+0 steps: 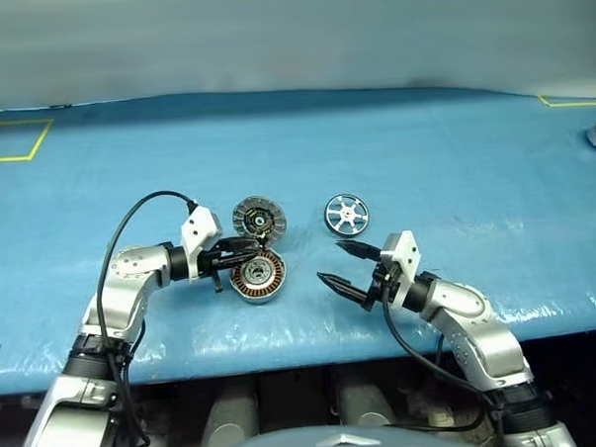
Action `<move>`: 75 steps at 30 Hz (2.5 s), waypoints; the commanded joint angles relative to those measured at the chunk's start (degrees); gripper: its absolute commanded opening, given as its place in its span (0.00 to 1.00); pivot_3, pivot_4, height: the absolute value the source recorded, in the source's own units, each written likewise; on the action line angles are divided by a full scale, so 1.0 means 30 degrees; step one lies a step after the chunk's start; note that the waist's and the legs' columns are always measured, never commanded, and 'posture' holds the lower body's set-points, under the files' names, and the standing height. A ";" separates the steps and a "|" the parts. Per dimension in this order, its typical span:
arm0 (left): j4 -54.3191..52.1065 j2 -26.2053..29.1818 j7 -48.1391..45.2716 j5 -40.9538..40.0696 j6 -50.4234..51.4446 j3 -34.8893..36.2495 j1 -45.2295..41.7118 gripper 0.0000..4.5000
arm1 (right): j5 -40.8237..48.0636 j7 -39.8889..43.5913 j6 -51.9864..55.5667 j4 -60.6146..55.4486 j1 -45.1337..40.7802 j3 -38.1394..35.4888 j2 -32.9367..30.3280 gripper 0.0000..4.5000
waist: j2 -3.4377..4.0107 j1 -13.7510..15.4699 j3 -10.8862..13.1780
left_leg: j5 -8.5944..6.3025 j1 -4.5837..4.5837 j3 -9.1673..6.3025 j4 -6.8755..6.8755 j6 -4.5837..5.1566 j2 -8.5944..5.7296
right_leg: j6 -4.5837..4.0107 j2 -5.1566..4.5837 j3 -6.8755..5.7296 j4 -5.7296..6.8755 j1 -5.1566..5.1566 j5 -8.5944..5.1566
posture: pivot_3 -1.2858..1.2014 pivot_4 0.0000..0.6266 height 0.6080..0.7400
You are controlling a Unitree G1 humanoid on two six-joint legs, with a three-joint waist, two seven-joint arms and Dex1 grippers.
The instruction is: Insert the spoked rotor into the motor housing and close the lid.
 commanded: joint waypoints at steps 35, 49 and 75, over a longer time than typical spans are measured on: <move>0.0334 0.0070 0.0086 0.1024 -0.0782 -0.0667 0.0351 0.59 | -0.0894 -0.0575 -0.0719 0.0061 -0.0148 -0.0031 -0.0192 0.92 | -0.0006 0.0003 0.0006 | 0.0000 0.0015 -0.0002 0.0039 0.0001 0.0002 | 0.0004 0.0001 0.0002 0.0038 0.0014 0.0003 | 0.52 0.24 1.00; -0.1080 -0.0593 -0.0002 -0.1455 0.0649 0.0475 0.0532 0.51 | -0.1011 -0.0481 -0.0939 0.0541 -0.0508 0.0318 -0.0134 0.92 | -0.0007 -0.0001 0.0006 | 0.0001 0.0013 -0.0002 0.0052 0.0001 0.0000 | 0.0011 0.0001 0.0004 0.0042 0.0021 0.0007 | 0.52 0.24 1.00; 0.0337 -0.0152 -0.0631 0.0825 0.0569 -0.1478 0.0534 0.00 | -0.1255 -0.0992 -0.0812 0.0471 -0.0665 0.0290 -0.0044 0.92 | -0.0005 0.0001 0.0005 | 0.0001 0.0019 -0.0002 0.0068 0.0001 -0.0003 | 0.0013 0.0002 0.0007 0.0050 0.0030 0.0009 | 0.52 0.24 1.00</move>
